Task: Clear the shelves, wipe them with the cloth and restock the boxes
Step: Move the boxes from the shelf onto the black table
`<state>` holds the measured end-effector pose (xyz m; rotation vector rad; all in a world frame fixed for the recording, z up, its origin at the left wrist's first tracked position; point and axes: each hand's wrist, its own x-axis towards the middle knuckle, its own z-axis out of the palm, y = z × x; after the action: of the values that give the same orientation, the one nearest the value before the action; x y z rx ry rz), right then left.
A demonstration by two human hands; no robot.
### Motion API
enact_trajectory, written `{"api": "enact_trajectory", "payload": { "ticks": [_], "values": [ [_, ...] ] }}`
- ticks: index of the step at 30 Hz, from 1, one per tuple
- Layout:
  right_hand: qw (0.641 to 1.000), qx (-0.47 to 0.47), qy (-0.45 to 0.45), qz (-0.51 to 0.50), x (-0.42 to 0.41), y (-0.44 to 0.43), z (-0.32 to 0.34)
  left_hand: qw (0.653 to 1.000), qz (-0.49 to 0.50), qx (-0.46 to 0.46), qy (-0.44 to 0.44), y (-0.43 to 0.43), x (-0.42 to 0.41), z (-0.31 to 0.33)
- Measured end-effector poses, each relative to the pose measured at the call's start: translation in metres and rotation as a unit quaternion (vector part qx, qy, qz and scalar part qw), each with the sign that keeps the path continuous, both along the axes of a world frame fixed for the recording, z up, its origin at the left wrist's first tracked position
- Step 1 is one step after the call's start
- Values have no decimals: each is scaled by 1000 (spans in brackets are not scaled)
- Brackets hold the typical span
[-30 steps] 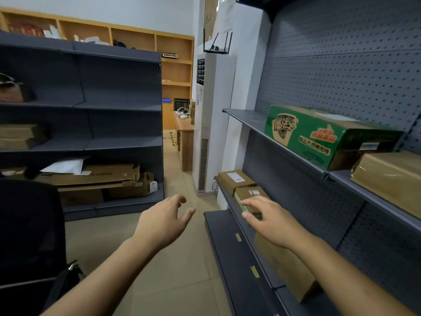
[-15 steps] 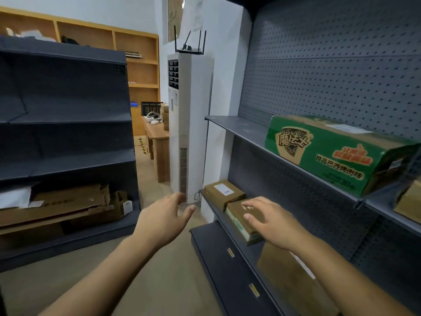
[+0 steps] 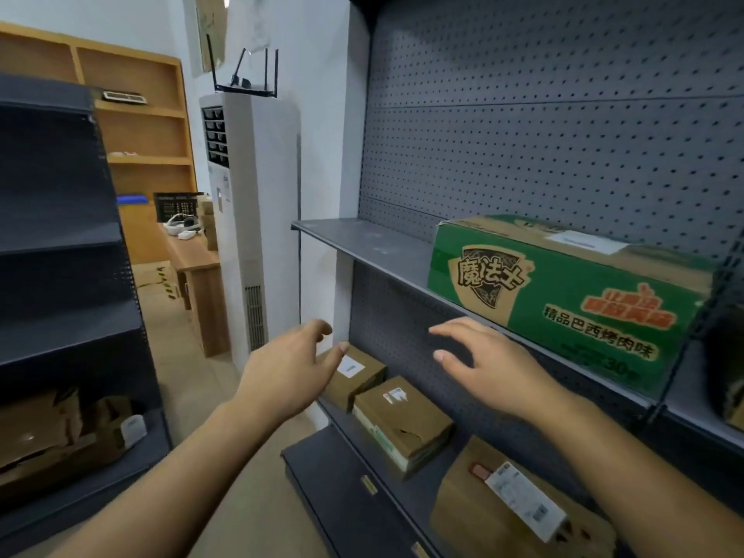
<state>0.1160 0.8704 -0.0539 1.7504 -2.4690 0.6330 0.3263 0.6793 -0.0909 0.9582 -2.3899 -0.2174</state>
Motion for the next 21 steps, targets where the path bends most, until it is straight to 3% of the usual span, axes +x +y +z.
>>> {"api": "enact_trajectory", "payload": {
  "ticks": [13,21],
  "values": [
    [994,-30,54,-93,-53,-26,47,987,-153,6,57,-77,-150,45],
    [974,-66,85,-201,-65,-7,85,931,-300,155,136,-100,-247,86]
  ]
}}
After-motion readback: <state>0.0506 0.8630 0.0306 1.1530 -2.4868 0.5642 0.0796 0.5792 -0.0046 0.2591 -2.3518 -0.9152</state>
